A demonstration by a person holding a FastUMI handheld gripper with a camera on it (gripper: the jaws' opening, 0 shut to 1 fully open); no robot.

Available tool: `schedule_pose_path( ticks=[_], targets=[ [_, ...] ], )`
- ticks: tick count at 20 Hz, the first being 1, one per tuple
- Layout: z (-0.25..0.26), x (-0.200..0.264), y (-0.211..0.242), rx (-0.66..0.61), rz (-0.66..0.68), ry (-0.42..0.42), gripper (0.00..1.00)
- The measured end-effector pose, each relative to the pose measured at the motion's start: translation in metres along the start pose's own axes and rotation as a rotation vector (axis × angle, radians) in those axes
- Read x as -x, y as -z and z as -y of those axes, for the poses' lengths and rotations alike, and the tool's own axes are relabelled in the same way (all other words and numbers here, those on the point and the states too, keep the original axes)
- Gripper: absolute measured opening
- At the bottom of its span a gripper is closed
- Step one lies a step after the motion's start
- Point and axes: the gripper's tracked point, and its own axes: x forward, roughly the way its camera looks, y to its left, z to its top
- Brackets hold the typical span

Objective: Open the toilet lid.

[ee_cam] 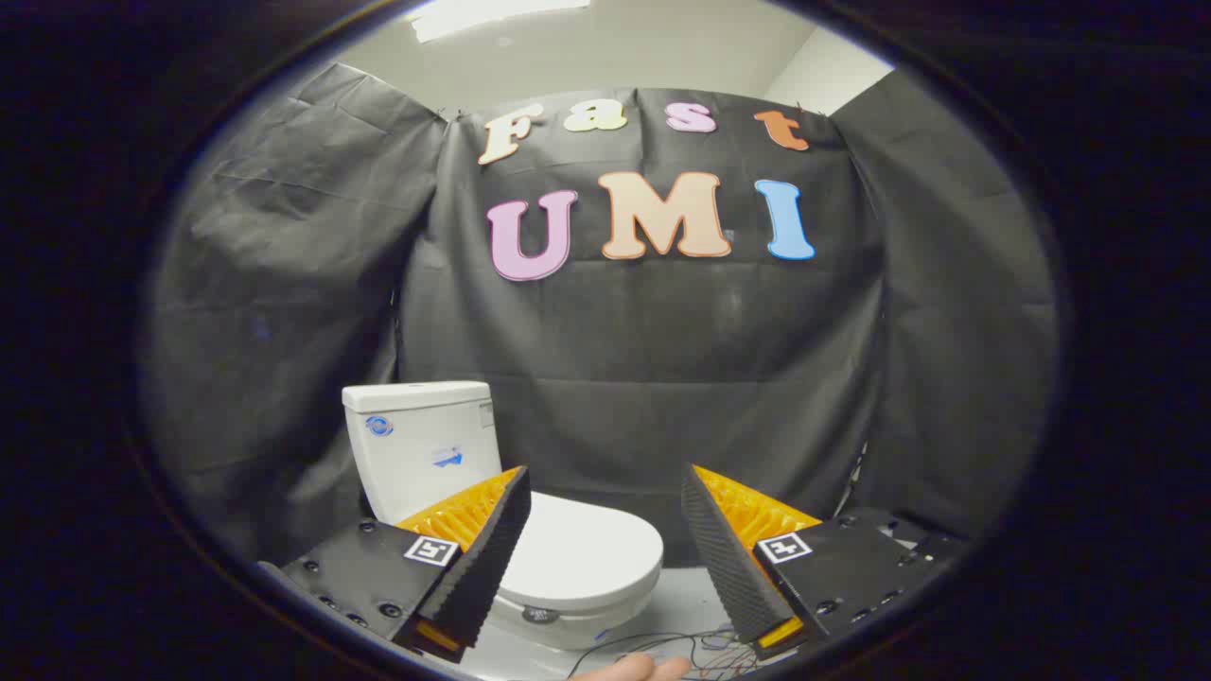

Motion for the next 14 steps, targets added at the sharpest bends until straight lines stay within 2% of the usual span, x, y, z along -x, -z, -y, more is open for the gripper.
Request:
schedule_pose_path(
  ticks=[3, 7, 9, 14],
  targets=[
    [-0.005, -0.023, 0.006, 0.007, 0.013, -0.010, 0.99],
    [-0.019, -0.043, 0.032, -0.060, 0.004, -0.024, 0.99],
    [-0.020, -0.043, 0.059, -0.053, -0.053, -0.011, 0.99],
    [-0.024, -0.043, 0.072, -0.070, -0.044, 0.007, 0.99]
  ],
)
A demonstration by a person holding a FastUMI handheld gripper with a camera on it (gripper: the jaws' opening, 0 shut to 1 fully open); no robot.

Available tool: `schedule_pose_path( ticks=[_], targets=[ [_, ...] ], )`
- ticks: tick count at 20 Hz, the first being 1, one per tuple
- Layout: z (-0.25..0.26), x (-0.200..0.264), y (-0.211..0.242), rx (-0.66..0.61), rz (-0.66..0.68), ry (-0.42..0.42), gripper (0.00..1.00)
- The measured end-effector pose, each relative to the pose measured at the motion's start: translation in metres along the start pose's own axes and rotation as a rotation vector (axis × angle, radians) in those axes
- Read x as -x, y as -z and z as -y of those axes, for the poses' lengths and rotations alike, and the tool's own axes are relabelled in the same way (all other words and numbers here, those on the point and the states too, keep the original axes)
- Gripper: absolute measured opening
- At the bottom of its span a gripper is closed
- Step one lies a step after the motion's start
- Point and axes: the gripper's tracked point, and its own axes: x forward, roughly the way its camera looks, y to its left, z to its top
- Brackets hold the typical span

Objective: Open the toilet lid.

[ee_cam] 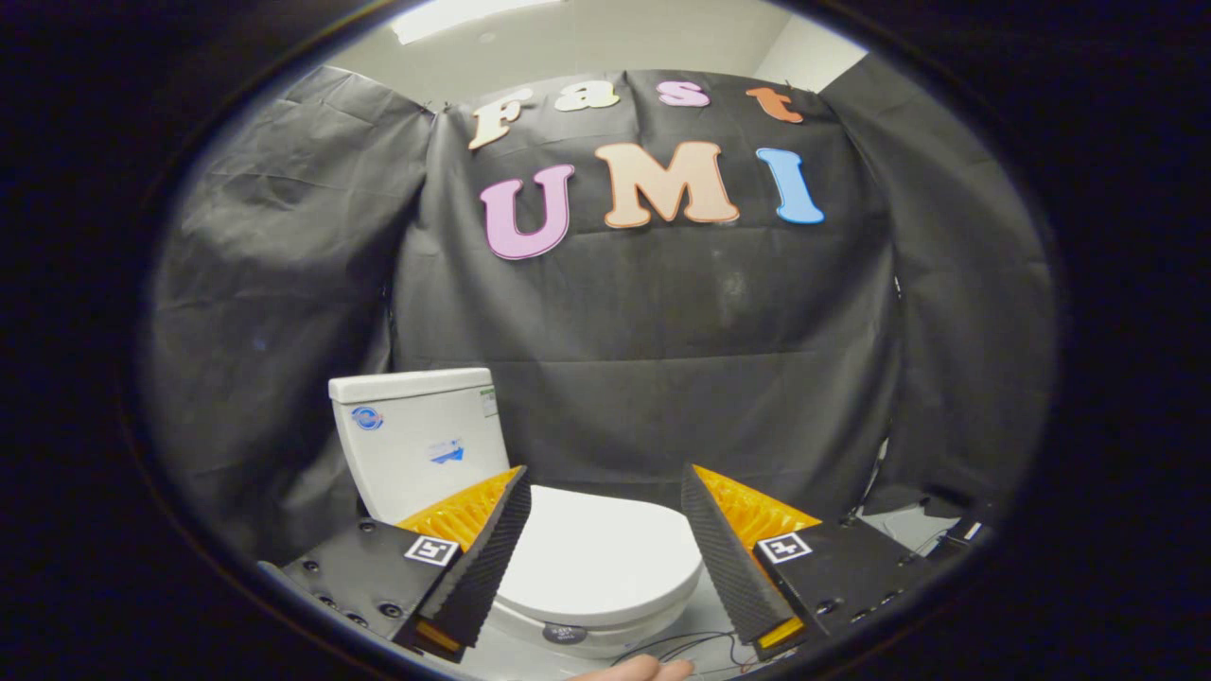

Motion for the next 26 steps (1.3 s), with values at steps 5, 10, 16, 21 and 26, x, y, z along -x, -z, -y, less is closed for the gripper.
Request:
schedule_pose_path(
  ticks=[5, 10, 16, 21, 26],
  targets=[
    [0.006, 0.002, 0.039, -0.048, -0.073, 0.035, 0.98],
    [-0.008, 0.001, 0.064, -0.121, -0.113, 0.043, 0.98],
    [-0.031, -0.005, 0.100, -0.384, -0.102, 0.061, 0.98],
    [-0.030, 0.003, 0.160, -0.673, -0.223, 0.121, 0.97],
    [-0.031, 0.012, 0.222, -0.932, -0.339, 0.230, 0.93]
  ],
)
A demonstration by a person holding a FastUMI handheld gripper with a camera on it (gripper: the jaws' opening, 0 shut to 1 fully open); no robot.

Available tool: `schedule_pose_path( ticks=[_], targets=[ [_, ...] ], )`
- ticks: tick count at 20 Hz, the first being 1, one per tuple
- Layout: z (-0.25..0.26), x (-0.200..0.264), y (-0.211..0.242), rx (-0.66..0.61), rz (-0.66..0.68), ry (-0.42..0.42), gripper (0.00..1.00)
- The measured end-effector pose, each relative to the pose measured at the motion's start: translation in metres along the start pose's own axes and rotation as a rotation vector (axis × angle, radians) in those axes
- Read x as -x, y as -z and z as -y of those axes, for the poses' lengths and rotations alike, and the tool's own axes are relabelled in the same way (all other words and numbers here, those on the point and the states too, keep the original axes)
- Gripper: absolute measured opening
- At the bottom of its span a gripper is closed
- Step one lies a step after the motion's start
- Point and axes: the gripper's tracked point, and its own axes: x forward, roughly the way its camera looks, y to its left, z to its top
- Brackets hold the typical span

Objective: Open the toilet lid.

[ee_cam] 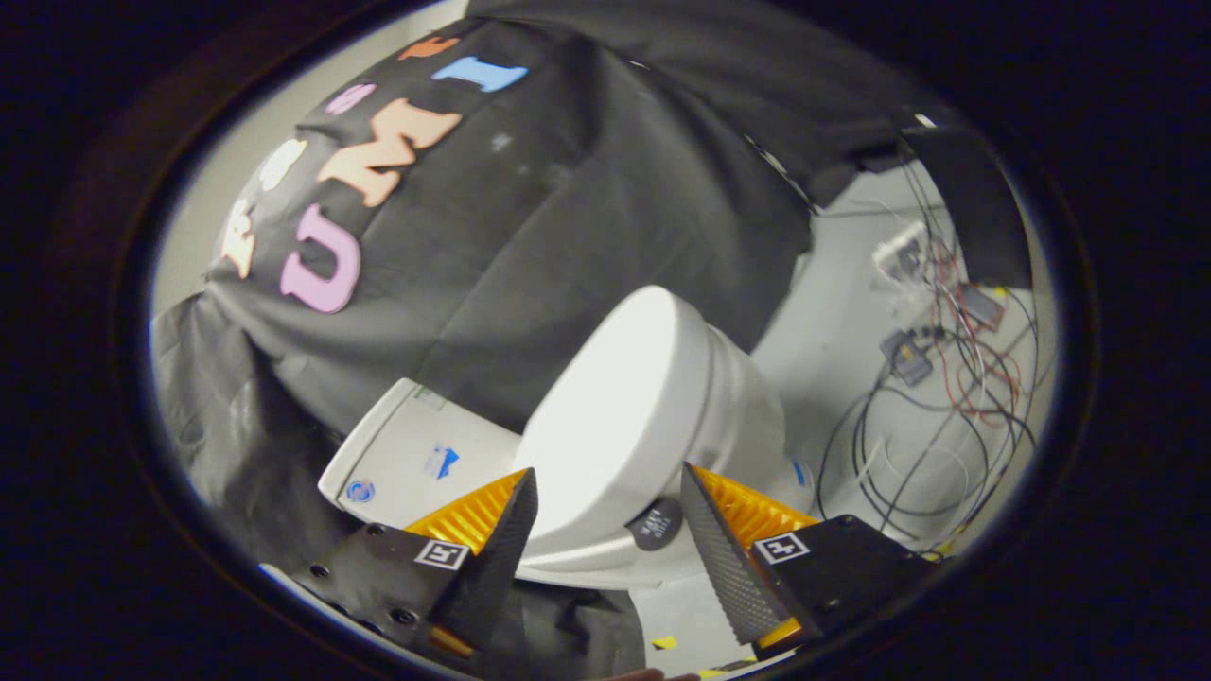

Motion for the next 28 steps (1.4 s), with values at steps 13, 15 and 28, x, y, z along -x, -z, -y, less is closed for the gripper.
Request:
schedule_pose_path(
  ticks=[13, 15, 28],
  targets=[
    [0.012, -0.031, 0.052, -0.230, -0.190, 0.019, 0.56],
    [0.015, -0.034, 0.067, -0.237, -0.239, 0.050, 0.46],
    [0.008, -0.035, 0.053, -0.157, -0.127, 0.212, 0.11]
  ],
)
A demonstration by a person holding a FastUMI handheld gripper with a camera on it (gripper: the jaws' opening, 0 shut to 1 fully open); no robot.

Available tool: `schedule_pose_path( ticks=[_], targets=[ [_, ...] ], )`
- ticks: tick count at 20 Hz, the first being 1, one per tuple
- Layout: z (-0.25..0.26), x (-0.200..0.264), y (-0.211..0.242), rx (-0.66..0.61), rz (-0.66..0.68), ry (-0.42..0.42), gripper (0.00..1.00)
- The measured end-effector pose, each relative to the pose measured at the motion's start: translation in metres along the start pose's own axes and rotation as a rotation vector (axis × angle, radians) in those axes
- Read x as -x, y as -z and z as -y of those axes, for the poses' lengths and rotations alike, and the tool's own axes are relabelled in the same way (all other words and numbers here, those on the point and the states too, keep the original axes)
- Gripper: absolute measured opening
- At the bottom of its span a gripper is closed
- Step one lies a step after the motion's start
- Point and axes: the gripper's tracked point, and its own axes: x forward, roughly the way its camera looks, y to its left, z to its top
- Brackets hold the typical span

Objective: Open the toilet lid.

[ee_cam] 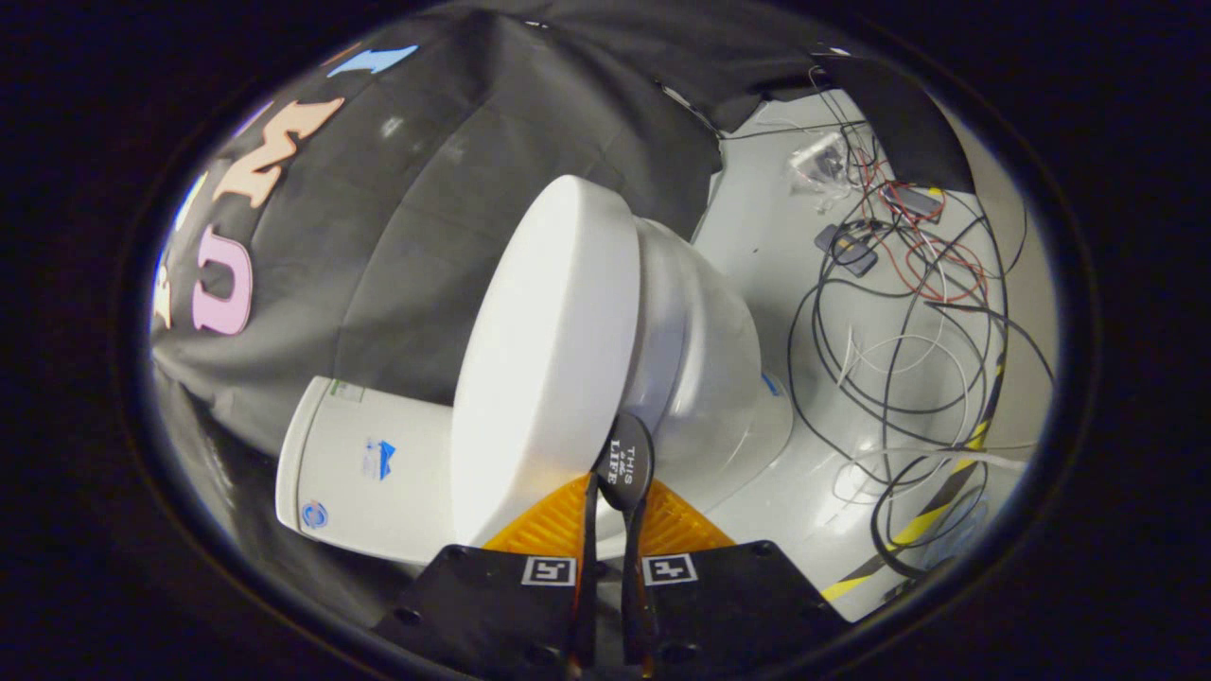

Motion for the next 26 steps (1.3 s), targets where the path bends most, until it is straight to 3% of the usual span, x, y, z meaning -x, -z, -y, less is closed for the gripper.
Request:
schedule_pose_path(
  ticks=[5, 7, 9, 18, 22, 26],
  targets=[
    [-0.003, 0.009, -0.007, 0.001, 0.006, -0.006, 0.11],
    [-0.004, -0.001, -0.003, -0.024, 0.008, -0.003, 0.00],
    [-0.005, 0.005, 0.000, -0.011, 0.003, 0.031, 0.00],
    [-0.077, 0.041, -0.019, 0.077, 0.158, -0.020, 0.00],
    [-0.121, 0.061, -0.022, 0.233, 0.233, -0.096, 0.00],
    [-0.145, 0.068, -0.021, 0.349, 0.271, -0.088, 0.00]
  ],
)
